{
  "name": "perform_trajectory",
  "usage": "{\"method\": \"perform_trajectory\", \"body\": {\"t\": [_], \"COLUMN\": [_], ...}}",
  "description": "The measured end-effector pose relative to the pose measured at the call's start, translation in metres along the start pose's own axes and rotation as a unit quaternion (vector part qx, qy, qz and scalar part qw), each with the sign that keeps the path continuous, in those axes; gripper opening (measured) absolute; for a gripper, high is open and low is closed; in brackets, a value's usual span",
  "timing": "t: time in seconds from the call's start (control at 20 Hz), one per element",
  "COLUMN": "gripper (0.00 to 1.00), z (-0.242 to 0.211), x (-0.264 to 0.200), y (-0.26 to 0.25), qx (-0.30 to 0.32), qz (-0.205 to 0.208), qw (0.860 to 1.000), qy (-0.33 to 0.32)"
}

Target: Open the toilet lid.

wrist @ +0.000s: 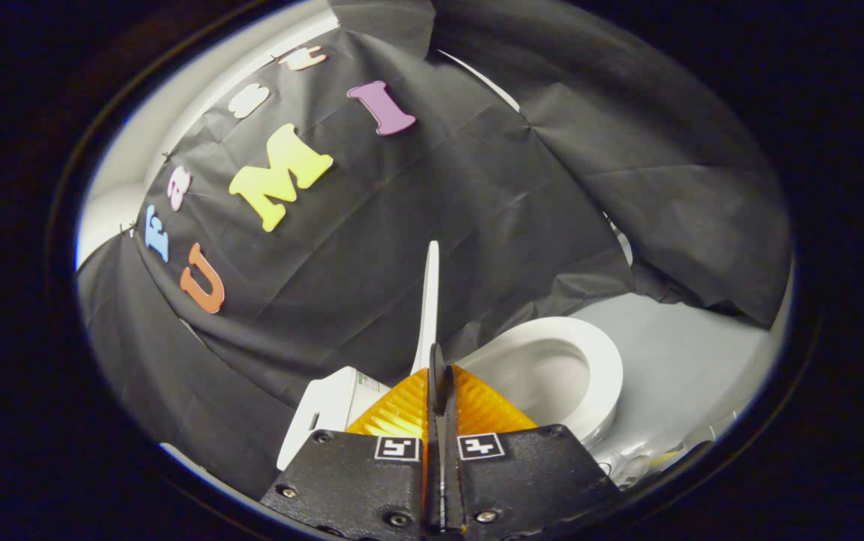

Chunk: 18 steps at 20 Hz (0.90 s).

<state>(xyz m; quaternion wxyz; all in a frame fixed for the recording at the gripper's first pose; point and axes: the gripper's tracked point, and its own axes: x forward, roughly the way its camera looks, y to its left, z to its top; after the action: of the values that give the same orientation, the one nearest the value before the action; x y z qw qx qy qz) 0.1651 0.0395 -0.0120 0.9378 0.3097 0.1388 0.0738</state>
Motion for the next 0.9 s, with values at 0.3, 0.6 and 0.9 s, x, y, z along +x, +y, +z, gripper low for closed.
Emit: {"method": "perform_trajectory", "body": {"t": [0.3,0.6,0.9], "gripper": [0.07,0.08,0.09], "z": [-0.003,-0.008,-0.016], "x": [-0.002,-0.002,-0.002], "y": [0.027,0.056,0.077], "qx": [-0.024,-0.053,-0.084], "qz": [0.002,0.009,0.000], "qw": [1.000,0.998,0.996], "qy": [-0.012,-0.020,-0.033]}}
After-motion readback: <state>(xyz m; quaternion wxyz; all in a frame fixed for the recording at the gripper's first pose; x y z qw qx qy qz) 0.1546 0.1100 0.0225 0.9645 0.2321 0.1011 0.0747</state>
